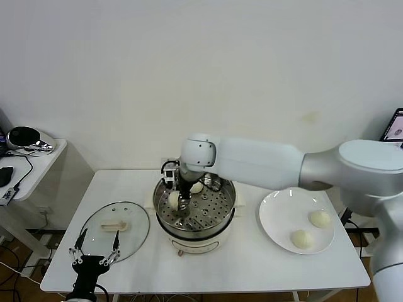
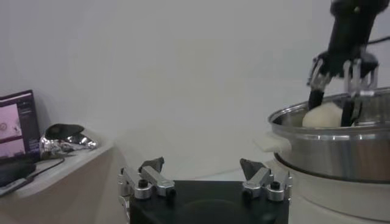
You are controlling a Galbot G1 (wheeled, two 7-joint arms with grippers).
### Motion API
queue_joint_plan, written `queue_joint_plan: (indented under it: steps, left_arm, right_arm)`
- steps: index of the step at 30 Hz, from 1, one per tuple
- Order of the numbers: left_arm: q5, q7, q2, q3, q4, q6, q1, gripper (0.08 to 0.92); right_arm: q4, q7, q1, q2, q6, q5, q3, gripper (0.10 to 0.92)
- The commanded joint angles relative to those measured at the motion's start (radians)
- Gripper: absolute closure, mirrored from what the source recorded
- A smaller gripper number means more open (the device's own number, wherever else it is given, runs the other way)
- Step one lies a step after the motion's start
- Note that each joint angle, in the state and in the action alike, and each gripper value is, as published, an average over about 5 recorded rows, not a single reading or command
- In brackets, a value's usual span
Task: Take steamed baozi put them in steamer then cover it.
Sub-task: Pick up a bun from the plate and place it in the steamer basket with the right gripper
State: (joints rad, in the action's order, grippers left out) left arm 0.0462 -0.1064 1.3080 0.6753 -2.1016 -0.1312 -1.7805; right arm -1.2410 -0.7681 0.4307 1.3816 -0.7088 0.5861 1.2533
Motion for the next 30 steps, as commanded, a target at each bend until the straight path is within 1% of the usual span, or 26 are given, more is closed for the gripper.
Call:
queue_joint_plan:
  steps: [1,11,19,22,27,30]
  left_arm:
    - [-0.003,-0.001,0.001,0.0,0.0,-0.004,-0.002,0.177]
    - [-0.008,-0.001,0.006,-0.002,-0.006,-0.009,-0.011,0.177]
    - [-0.01,0.001,0.007,-0.008,-0.013,-0.008,-0.011,0.177]
    - [-0.009,0.002,0.006,-0.009,-0.014,-0.007,-0.012,0.177]
    - [-0.009,0.004,0.002,-0.009,-0.018,-0.005,-0.013,0.177]
    - [-0.009,0.006,-0.001,-0.012,-0.02,-0.003,-0.011,0.177]
  right_arm:
    - [0.072,0.031,-0.053,0.059,-0.017,0.008,-0.005,0.416]
    - [0.081,0.031,-0.034,0.056,-0.018,0.001,-0.017,0.414]
    - [0.062,-0.012,0.002,0.03,-0.019,-0.016,-0.011,0.412]
    - [0.045,-0.037,0.022,0.01,-0.018,-0.029,-0.009,0.367]
    - [-0.014,-0.081,0.099,-0.043,-0.018,-0.021,-0.005,0.236]
    - [-0.083,-0.095,0.167,-0.093,-0.018,0.008,0.0,0.208]
